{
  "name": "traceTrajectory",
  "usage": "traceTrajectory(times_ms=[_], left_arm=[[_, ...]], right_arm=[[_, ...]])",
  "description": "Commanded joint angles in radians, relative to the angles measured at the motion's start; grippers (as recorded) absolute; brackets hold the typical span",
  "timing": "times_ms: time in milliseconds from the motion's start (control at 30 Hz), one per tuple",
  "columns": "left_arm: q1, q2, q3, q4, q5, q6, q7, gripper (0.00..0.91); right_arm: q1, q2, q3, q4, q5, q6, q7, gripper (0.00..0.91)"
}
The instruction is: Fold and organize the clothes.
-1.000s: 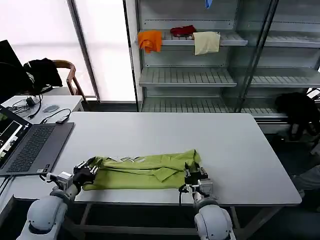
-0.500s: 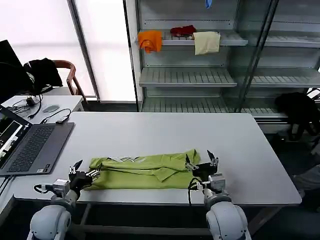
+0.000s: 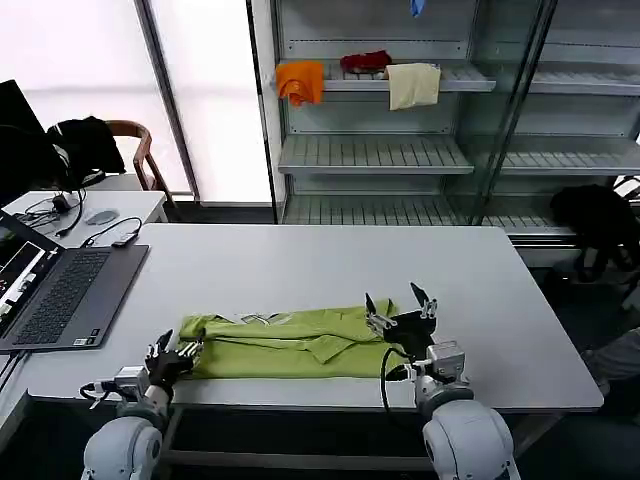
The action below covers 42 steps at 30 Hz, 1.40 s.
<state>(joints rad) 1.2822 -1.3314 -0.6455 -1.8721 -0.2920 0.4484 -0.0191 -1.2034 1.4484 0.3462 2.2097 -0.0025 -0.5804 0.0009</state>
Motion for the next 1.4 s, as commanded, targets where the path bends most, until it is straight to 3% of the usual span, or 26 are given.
traceTrajectory(times_ms=[33,533,800,967,1200,1400], left_arm=[[0.002,-0.024,0.006,0.009,-0.026,0.005,-0.020,0.010],[-0.016,-0.021,0.014,0.044,0.004,-0.044,-0.003,0.000],[-0.007,0.005,-0.043,0.041,0.099,-0.120,0.066,0.000],[-0.017,0.097,-0.184,0.023,0.197,-0.121,0.173,0.000],[-0.045,0.335,-0.341,0.069,0.302,-0.155,0.299,0.000],[-0.090,0.414,-0.376,0.087,0.412,-0.187,0.328,0.000]], right_arm=[[0.006,-0.001,0.001,0.003,0.015,0.001,-0.003,0.907],[0.025,0.006,-0.001,-0.019,0.015,0.001,0.008,0.907],[0.035,-0.002,0.006,-0.017,0.020,0.000,0.012,0.907],[0.037,-0.008,0.014,-0.019,0.028,0.001,0.011,0.907],[0.041,-0.003,0.012,-0.038,0.031,0.001,0.011,0.907],[0.035,-0.003,0.014,-0.046,0.027,0.001,0.017,0.907]])
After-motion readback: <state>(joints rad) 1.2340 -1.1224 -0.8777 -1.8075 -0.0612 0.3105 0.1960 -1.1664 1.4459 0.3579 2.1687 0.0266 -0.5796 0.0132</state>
